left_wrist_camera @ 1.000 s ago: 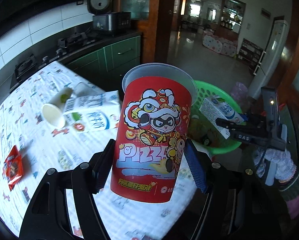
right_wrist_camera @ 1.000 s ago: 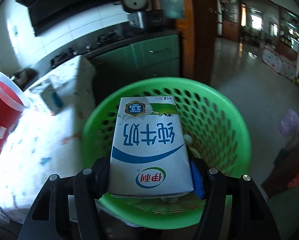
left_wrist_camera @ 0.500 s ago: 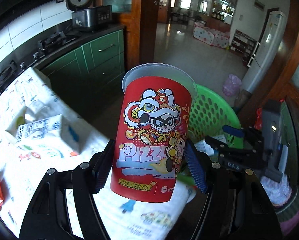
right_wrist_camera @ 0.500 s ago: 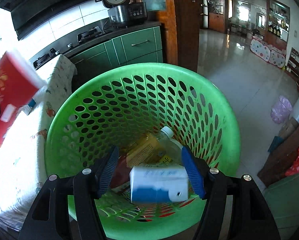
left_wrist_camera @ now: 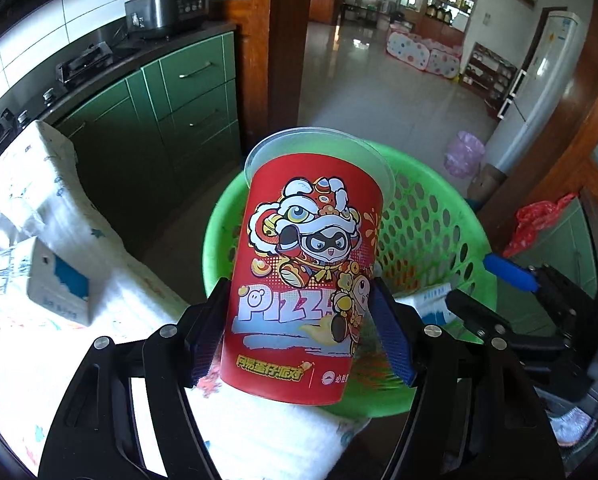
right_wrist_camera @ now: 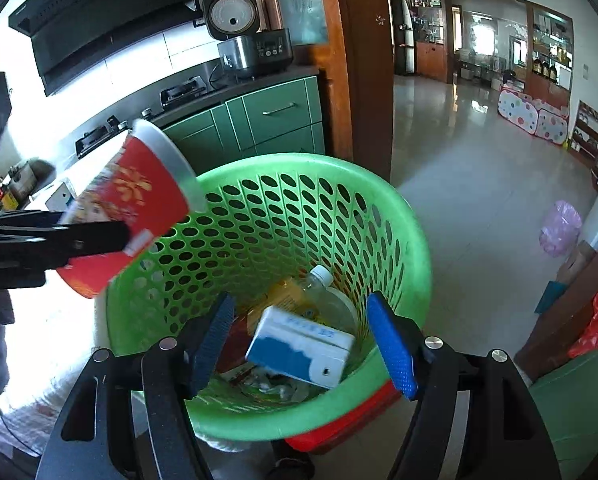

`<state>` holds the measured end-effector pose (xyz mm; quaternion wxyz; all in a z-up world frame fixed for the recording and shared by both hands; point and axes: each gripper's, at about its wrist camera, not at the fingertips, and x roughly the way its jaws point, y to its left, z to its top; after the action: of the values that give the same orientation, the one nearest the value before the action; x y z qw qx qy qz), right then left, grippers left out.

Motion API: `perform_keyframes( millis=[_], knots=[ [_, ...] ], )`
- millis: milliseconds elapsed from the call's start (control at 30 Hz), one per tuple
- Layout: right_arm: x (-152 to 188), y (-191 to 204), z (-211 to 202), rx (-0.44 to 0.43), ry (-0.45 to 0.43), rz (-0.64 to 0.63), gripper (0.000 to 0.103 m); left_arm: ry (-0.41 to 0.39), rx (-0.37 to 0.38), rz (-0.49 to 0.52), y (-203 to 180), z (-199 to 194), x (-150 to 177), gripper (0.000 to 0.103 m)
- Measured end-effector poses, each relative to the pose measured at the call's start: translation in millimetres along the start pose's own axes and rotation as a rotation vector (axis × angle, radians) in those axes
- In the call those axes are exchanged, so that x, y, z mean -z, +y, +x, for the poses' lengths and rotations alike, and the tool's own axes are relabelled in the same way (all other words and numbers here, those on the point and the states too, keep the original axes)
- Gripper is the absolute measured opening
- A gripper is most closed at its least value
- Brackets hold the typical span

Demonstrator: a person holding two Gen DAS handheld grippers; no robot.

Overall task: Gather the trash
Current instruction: 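Carry the red cup and milk carton to the basket and release both, then grasp the orange snack wrapper with the left tool while right tool grasps a milk carton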

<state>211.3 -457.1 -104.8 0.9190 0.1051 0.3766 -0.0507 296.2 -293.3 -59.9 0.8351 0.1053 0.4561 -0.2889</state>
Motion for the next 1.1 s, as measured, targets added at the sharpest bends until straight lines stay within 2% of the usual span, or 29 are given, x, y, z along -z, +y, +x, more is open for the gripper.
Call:
perform_keyframes(
  millis=[300, 533, 867, 1100],
  knots=[
    [4, -1, -2, -0.02, 0.009, 0.018, 0.067, -0.004, 0.005, 0.001, -4, 1, 3, 0.07],
    [0, 14, -11, -0.052, 0.001, 0.0, 0.067, -0.026, -0.013, -0.017, 11, -22, 14, 0.07],
    [-12, 52, -22, -0.113, -0.022, -0.048, 0.069, -0.081, -0.065, -0.091, 57, -80, 47, 0.07],
    [-22, 99, -21, -0.172, -0.025, -0.122, 0.072, -0.105, -0.131, -0.162, 103, -116, 72, 0.07]
  ],
)
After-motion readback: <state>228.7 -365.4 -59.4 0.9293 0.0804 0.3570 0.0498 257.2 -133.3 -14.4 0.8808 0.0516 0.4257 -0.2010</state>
